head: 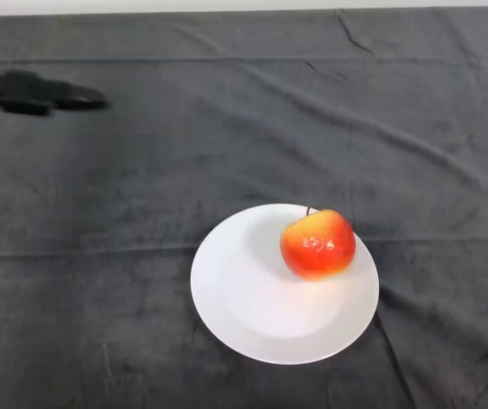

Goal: Move the apple to the plate

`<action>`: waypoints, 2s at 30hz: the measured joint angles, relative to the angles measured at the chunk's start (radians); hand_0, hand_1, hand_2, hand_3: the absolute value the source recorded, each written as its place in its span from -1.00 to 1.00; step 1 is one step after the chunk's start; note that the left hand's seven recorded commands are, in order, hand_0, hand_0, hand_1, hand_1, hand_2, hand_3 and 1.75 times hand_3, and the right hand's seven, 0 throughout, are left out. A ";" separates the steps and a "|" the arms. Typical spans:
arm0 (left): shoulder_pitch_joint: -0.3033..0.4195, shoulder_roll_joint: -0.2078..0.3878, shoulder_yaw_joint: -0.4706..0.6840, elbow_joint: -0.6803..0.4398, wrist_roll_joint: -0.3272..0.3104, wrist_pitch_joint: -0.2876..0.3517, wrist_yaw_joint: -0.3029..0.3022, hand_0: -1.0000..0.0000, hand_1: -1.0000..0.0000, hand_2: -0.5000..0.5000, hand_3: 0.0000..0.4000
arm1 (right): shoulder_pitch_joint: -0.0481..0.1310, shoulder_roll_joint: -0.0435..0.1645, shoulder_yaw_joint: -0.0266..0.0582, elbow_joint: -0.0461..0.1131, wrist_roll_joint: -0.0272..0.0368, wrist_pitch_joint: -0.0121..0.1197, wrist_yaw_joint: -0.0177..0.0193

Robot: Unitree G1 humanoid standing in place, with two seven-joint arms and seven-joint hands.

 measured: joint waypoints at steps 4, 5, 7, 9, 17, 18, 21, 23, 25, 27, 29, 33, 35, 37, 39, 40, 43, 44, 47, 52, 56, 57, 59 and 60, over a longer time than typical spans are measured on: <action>0.005 0.030 0.053 0.031 0.004 -0.007 0.036 1.00 1.00 0.00 -1.00 | 0.000 0.000 0.0000 0.002 0.0000 0.001 0.0000; 0.006 0.034 0.067 0.036 0.010 -0.010 0.046 1.00 1.00 0.00 -1.00 | 0.000 0.000 0.0000 0.003 0.0000 0.001 0.0000; 0.012 0.044 0.085 0.042 0.019 -0.019 0.068 1.00 1.00 0.00 -1.00 | 0.000 0.000 0.0000 0.003 0.0000 0.001 0.0000; 0.019 0.051 0.110 0.048 0.021 -0.030 0.086 1.00 1.00 0.00 -1.00 | 0.000 0.000 0.0001 0.004 0.0000 0.001 0.0000; 0.047 0.111 0.191 0.116 0.022 -0.052 0.139 1.00 1.00 0.00 -1.00 | 0.000 0.000 0.0004 0.007 0.0000 0.001 0.0002; 0.051 0.123 0.199 0.121 0.022 -0.053 0.139 1.00 1.00 0.00 -1.00 | 0.000 0.000 0.0003 0.008 0.0000 0.001 0.0002; 0.070 0.144 0.230 0.124 0.023 -0.076 0.159 1.00 1.00 0.00 -1.00 | 0.000 0.000 0.0005 0.012 0.0000 0.001 0.0003; 0.077 0.151 0.246 0.132 0.023 -0.089 0.166 1.00 1.00 0.00 -1.00 | 0.000 0.000 0.0004 0.013 0.0000 0.001 0.0002; 0.078 0.157 0.264 0.162 0.023 -0.103 0.175 1.00 1.00 0.00 -1.00 | 0.000 0.000 0.0008 0.014 0.0000 0.001 0.0004; 0.078 0.162 0.268 0.191 0.023 -0.110 0.185 1.00 1.00 0.00 -1.00 | 0.000 0.000 0.0008 0.016 0.0000 0.001 0.0004; 0.081 0.162 0.270 0.211 0.023 -0.117 0.193 1.00 1.00 0.00 -1.00 | 0.000 0.000 0.0009 0.019 0.0000 0.001 0.0004; 0.084 0.162 0.284 0.244 0.035 -0.129 0.219 1.00 1.00 0.00 -1.00 | 0.000 0.000 0.0040 0.027 0.0000 0.001 0.0007; 0.084 0.163 0.297 0.257 0.041 -0.140 0.233 1.00 1.00 0.00 -1.00 | 0.000 0.000 0.0040 0.032 0.0000 0.001 0.0008; 0.084 0.173 0.298 0.282 0.043 -0.144 0.248 1.00 1.00 0.00 -1.00 | 0.000 0.000 0.0040 0.033 0.0001 0.001 0.0008; 0.084 0.177 0.299 0.301 0.043 -0.148 0.262 1.00 1.00 0.00 -1.00 | 0.000 0.000 0.0041 0.034 0.0002 0.001 0.0008; 0.084 0.179 0.300 0.310 0.043 -0.150 0.267 1.00 1.00 0.00 -1.00 | 0.000 0.000 0.0041 0.034 0.0002 0.001 0.0008; 0.084 0.179 0.301 0.323 0.044 -0.152 0.282 1.00 1.00 0.00 -1.00 | 0.000 0.000 0.0042 0.035 0.0002 0.001 0.0008; 0.084 0.179 0.301 0.324 0.045 -0.153 0.283 1.00 1.00 0.00 -1.00 | 0.000 0.000 0.0043 0.035 0.0002 0.001 0.0009; 0.083 0.179 0.301 0.331 0.064 -0.157 0.287 1.00 1.00 0.00 -1.00 | 0.000 0.000 0.0044 0.035 0.0002 0.001 0.0009; 0.082 0.179 0.301 0.348 0.064 -0.159 0.289 1.00 1.00 0.00 -1.00 | 0.000 0.000 0.0046 0.036 0.0002 0.001 0.0010; 0.081 0.179 0.301 0.348 0.064 -0.159 0.289 1.00 1.00 0.00 -1.00 | 0.000 0.000 0.0051 0.036 0.0002 0.001 0.0010; 0.081 0.179 0.301 0.348 0.064 -0.160 0.289 1.00 1.00 0.00 -1.00 | 0.000 0.000 0.0051 0.036 0.0002 0.000 0.0010; 0.080 0.179 0.301 0.348 0.064 -0.160 0.289 1.00 1.00 0.00 -1.00 | 0.000 0.000 0.0052 0.036 0.0002 0.000 0.0010; 0.080 0.179 0.301 0.348 0.064 -0.160 0.289 1.00 1.00 0.00 -1.00 | 0.000 0.000 0.0052 0.036 0.0002 0.000 0.0010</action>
